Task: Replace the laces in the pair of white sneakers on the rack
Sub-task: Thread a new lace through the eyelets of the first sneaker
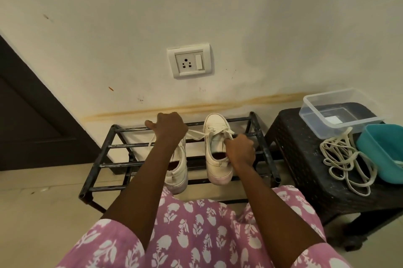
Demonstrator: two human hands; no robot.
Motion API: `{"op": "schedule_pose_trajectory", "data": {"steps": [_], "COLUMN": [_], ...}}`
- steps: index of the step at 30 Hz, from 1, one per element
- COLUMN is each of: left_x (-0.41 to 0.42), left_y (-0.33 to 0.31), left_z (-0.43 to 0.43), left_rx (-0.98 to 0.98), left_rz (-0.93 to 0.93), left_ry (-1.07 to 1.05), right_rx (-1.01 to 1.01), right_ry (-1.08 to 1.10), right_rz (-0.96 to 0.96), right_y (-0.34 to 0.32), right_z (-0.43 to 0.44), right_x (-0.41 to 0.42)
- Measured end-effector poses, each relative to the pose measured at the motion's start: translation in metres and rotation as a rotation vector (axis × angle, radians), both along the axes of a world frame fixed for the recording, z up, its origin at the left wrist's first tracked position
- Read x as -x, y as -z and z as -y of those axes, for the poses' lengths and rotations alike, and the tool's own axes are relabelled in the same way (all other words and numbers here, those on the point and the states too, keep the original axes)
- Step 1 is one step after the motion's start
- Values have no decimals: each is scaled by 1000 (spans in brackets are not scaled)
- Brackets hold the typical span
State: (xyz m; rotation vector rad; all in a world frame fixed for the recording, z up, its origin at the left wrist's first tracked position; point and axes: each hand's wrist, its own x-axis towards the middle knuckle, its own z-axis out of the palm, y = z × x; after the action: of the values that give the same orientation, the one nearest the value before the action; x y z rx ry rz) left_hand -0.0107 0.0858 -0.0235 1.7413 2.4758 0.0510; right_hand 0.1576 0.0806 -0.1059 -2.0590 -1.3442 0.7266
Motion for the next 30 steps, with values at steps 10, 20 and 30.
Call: {"op": "schedule_pose_trajectory", "data": {"steps": [10, 20, 30], "left_x": [57, -4, -34], "left_y": [-26, -1, 19], "left_z": [8, 6, 3], "left_rx": [-231, 22, 10], "left_rz": [141, 167, 136], "left_ry": [-508, 74, 239], "right_rx": [24, 11, 17], "right_ry": [-17, -6, -3], "right_rz": [-14, -6, 4], "right_y": [1, 1, -1], "right_z": [-1, 1, 1], "right_x": [0, -1, -1]}}
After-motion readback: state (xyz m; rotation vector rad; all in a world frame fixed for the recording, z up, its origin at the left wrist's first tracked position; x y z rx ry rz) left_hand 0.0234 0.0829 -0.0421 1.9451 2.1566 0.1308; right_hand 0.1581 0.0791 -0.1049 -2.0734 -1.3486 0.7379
